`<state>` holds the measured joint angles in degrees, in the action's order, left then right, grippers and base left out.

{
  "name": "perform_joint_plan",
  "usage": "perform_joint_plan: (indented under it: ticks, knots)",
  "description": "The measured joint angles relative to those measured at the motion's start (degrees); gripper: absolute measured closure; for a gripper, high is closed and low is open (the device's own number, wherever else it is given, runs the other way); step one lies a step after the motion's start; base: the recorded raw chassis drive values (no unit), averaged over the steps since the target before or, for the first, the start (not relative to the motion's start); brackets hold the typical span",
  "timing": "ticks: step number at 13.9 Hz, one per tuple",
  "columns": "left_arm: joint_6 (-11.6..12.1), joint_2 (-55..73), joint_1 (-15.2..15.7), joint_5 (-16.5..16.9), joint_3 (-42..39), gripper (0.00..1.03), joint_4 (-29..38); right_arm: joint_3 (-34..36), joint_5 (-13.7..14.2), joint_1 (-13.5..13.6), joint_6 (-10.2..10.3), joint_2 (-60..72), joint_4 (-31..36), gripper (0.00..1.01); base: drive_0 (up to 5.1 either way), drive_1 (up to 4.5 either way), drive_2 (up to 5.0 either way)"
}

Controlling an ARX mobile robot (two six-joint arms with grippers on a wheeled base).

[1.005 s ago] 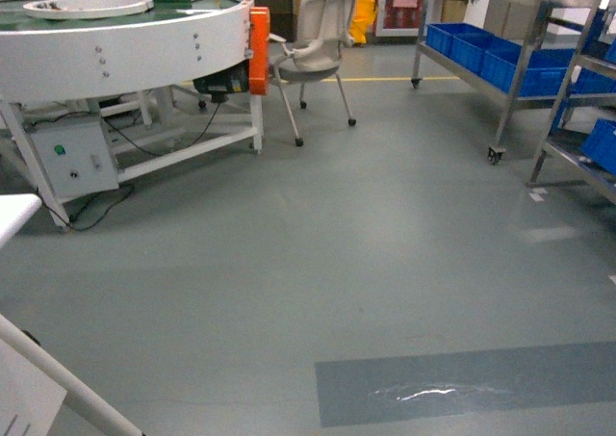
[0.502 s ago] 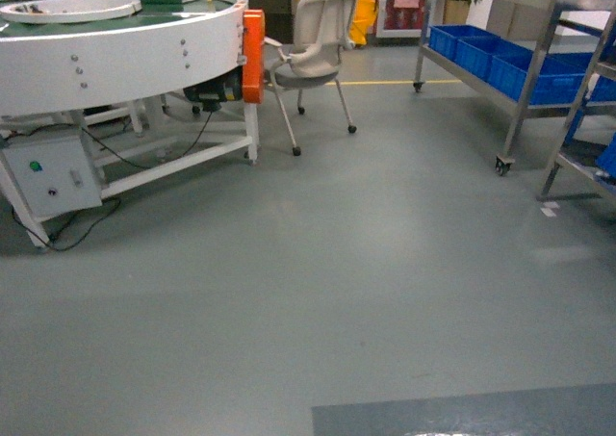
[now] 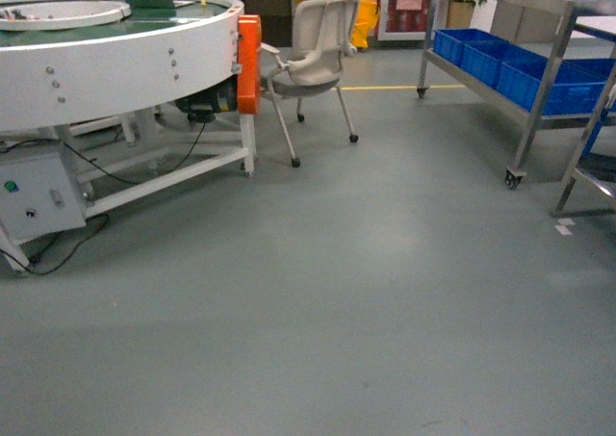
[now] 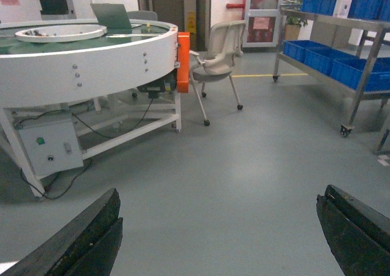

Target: Pick red block from blue box to shelf

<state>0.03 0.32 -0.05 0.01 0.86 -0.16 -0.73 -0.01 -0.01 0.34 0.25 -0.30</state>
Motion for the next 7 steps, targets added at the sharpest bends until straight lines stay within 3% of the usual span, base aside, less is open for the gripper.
perform_joint_plan:
  ticks: [7]
  knots:
    - [0.0,0.0,-0.02,-0.07,0.0,0.05,0.02,0.0,0.0,0.0,0.0,0.0,0.15,0.73,-0.1,4.19,-4.3]
